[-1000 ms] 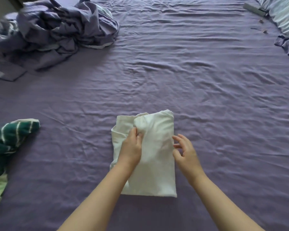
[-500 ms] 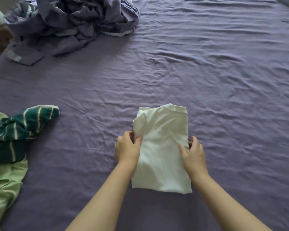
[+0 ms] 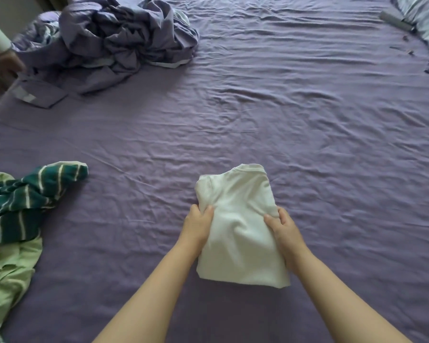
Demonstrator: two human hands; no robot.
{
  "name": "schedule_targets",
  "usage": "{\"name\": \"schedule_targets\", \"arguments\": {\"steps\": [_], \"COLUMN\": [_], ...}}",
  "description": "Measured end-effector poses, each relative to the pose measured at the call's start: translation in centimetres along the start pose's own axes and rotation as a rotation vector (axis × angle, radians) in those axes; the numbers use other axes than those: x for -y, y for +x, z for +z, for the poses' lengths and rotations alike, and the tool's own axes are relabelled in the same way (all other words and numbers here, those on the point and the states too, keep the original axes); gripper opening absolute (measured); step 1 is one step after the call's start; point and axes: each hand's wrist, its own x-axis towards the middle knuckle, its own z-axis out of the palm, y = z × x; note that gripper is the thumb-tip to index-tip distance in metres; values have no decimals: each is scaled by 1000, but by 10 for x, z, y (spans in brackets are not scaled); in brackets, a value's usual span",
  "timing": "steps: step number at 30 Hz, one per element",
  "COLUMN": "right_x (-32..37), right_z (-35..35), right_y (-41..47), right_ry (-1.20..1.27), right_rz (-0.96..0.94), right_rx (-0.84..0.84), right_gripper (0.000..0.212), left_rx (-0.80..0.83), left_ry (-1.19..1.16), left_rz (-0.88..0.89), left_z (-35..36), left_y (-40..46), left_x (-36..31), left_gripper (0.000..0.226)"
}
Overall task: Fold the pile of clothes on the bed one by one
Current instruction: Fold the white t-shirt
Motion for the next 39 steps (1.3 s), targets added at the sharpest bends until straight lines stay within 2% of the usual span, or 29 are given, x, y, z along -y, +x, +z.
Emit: {"name": "schedule_targets", "arguments": {"steps": [4, 7, 10, 13, 16, 21, 24, 34, 39], "right_x": [-5, -12, -18, -21, -20, -5, 9, 40, 45], "right_z": [-24, -46, -72, -100, -126, -170, -198, -272, -302], "right_y": [-20, -35, -53, -74, -100, -152, -187, -313, -380], "right_ry": [90, 44, 2, -50, -60, -56, -87, -215, -233], "right_rz": [-11, -29, 37, 114, 30, -148, -216, -361, -378], "right_rx": [94, 117, 86, 124, 139, 25, -7, -222, -330], "right_gripper": [28, 26, 17, 24, 14, 17, 20, 22, 27], "left_rx": [17, 23, 68, 109, 145, 229, 301, 521, 639], "left_ry": [-68, -133, -217, -331, -387, -398, -429, -421, -329], "left_rz": [88, 92, 68, 53, 54, 78, 100, 142, 201], "left_z": [10, 22, 38, 56, 71, 86, 95, 116, 121], "left_y": [-26, -51, -81, -114, -148, -203, -238, -345, -405], "left_x": [10, 15, 16, 12, 3, -18, -38, -82, -100], "left_gripper": [16, 15, 17, 14, 21, 28, 25, 19, 29]}}
